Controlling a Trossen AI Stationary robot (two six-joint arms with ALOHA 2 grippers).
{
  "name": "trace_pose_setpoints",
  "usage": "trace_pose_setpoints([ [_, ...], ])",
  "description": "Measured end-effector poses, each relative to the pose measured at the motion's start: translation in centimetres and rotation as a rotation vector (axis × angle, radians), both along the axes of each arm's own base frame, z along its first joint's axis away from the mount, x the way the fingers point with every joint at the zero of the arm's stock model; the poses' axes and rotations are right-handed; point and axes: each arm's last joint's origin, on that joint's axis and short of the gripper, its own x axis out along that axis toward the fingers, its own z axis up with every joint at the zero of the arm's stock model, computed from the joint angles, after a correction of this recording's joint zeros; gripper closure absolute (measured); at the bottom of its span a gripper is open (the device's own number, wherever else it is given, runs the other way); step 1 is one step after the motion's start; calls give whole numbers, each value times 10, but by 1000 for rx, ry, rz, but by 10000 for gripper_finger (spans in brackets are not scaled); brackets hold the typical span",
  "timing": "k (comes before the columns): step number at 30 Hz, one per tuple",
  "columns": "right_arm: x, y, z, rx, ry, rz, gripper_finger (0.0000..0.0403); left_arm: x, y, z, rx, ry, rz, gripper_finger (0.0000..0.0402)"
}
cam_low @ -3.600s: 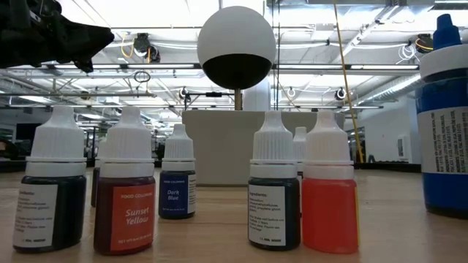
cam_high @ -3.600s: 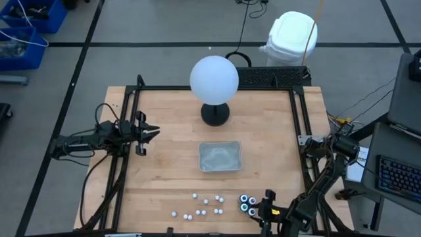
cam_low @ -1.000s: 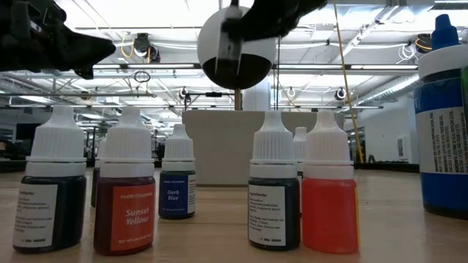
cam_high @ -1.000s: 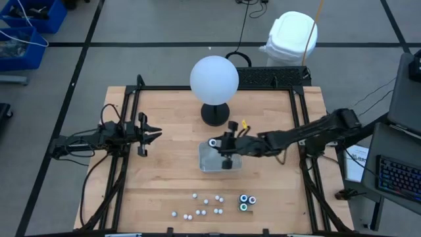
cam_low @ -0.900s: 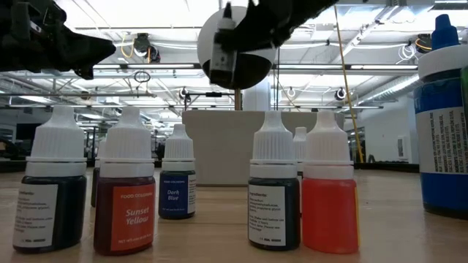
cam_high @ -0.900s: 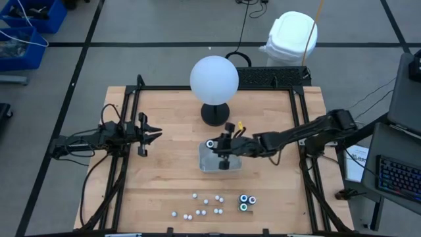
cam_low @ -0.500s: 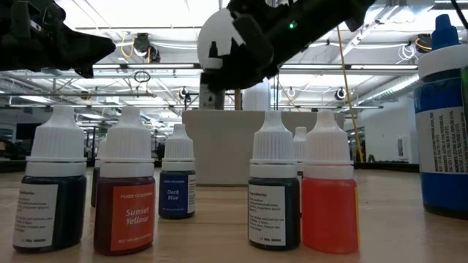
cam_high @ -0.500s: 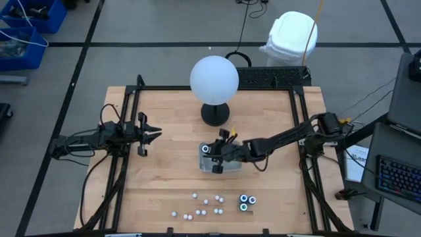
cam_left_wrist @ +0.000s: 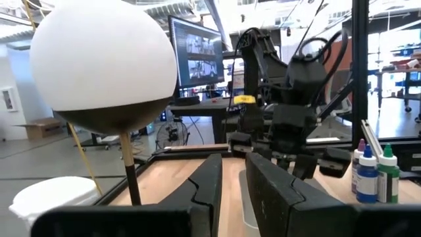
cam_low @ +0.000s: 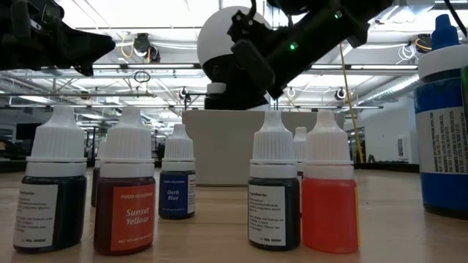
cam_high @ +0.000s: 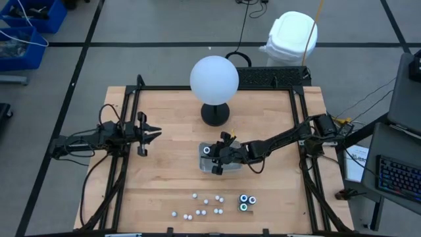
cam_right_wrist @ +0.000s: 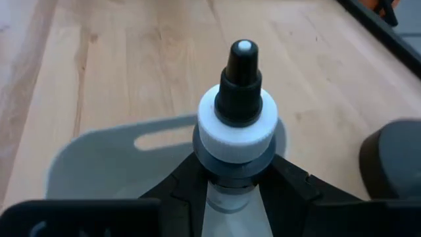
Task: Pick & Place food coloring
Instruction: Put the large black food coloring bottle into the gray bin
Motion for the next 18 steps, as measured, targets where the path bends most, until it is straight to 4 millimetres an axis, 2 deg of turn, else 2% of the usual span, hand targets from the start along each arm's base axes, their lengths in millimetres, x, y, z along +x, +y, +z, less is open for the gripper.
trace_pose_setpoints([
  [11,-7,-1,-10,44,-90,15,293,0,0,2,2,-16,0,325],
  [18,-11,-5,-17,76,-72,13,293,0,0,1,2,-15,0,325],
])
